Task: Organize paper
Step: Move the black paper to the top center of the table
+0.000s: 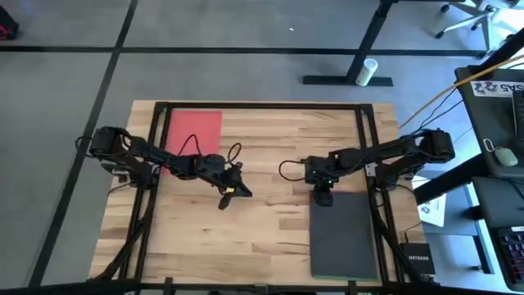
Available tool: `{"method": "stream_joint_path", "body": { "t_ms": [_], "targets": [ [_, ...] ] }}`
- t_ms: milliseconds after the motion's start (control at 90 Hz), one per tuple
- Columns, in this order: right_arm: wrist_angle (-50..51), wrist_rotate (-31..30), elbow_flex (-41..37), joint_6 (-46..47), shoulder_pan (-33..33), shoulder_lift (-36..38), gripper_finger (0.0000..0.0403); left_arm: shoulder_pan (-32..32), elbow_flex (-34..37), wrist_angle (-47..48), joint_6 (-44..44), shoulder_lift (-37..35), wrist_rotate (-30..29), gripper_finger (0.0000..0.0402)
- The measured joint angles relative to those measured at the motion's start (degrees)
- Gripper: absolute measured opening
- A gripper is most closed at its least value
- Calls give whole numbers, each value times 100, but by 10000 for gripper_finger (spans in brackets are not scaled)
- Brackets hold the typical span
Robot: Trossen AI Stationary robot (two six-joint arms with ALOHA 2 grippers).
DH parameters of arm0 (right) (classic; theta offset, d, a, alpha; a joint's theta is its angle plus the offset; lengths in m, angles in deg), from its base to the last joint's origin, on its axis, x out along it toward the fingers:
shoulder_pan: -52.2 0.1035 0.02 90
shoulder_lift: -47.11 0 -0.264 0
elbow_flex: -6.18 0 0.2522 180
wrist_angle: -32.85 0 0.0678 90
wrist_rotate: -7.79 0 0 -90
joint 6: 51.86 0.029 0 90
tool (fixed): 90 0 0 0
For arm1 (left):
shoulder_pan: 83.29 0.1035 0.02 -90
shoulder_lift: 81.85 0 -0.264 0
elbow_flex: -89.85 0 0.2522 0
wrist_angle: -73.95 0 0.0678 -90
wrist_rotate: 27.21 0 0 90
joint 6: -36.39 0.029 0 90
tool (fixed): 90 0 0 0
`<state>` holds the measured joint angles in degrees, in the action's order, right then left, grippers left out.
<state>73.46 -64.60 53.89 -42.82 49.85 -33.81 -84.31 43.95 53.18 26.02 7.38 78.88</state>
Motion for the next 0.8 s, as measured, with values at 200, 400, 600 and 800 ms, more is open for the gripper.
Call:
{"method": "stream_joint_path", "body": {
  "t_ms": [200,400,600,800],
  "targets": [
    [-2,0,0,2,0,0,95,0,0,5,24,0,-4,0],
    [0,-236,0,-66,2,2,95,0,0,93,25,0,-75,0],
    [-22,-1277,7,-77,0,7,95,0,0,97,28,0,-129,0],
    [-369,-2314,7,-88,-2,7,95,0,0,93,28,0,-131,0]
  ]
}}
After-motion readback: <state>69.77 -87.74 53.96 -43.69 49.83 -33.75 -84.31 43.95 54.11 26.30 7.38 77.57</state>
